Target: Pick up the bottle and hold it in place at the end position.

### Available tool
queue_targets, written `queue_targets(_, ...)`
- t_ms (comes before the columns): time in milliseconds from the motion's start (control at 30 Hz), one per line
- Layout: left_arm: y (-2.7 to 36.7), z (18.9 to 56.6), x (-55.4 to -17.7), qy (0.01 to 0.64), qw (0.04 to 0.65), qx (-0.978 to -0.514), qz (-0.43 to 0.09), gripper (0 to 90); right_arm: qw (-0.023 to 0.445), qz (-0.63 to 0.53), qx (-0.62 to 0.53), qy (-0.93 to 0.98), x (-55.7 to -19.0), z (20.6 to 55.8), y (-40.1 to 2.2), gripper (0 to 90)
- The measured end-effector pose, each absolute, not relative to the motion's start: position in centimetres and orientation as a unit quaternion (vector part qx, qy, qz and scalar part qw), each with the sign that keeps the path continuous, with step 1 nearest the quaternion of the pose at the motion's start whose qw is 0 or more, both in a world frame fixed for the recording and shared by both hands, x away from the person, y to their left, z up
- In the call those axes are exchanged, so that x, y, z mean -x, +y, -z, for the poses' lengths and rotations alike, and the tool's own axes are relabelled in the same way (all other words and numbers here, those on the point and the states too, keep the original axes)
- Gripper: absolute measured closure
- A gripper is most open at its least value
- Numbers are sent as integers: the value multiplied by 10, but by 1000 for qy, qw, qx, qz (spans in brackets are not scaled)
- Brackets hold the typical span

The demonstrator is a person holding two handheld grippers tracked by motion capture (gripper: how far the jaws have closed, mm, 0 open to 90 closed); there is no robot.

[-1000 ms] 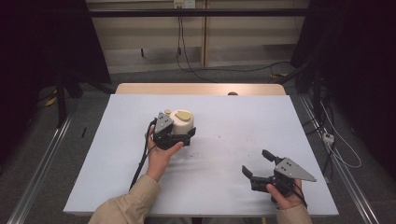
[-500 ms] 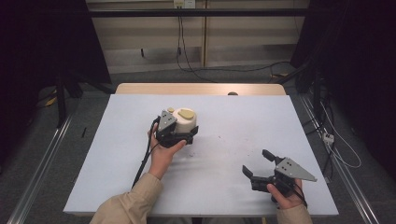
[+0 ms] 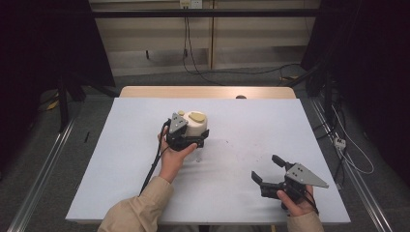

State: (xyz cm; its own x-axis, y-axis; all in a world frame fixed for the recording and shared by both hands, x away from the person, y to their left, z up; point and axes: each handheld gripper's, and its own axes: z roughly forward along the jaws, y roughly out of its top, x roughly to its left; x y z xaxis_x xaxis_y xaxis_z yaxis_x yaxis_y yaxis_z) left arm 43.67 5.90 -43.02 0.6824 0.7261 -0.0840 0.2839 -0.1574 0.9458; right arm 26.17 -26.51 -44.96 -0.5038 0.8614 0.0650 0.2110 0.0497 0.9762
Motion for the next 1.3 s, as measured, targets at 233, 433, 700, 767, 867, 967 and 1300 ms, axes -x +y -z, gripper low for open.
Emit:
queue_targets(233, 49, 429, -438, 342, 553, -733, -199, 54, 292, -556, -406, 664, -262, 450, -265, 47)
queue_targets(433, 41, 430, -439, 342, 552, -734, -199, 55, 291, -557, -405, 664, -262, 450, -265, 47)
queue_targets(700, 36, 430, -442, 342, 555, -732, -200, 55, 292, -557, -402, 665, -262, 450, -264, 47)
queue_targets(767, 36, 432, -443, 344, 554, -731, -201, 54, 292, -557, -402, 666, -261, 450, -264, 47)
queue_targets(867, 36, 434, -445, 348, 553, -729, -203, 55, 292, -556, -401, 667, -262, 450, -264, 48)
queue_targets(967, 36, 435, -446, 350, 554, -728, -202, 54, 293, -556, -401, 667, -262, 449, -264, 48)
queue_targets(1300, 35, 437, -449, 354, 557, -724, -202, 54, 293, -557, -401, 666, -261, 449, -264, 48)
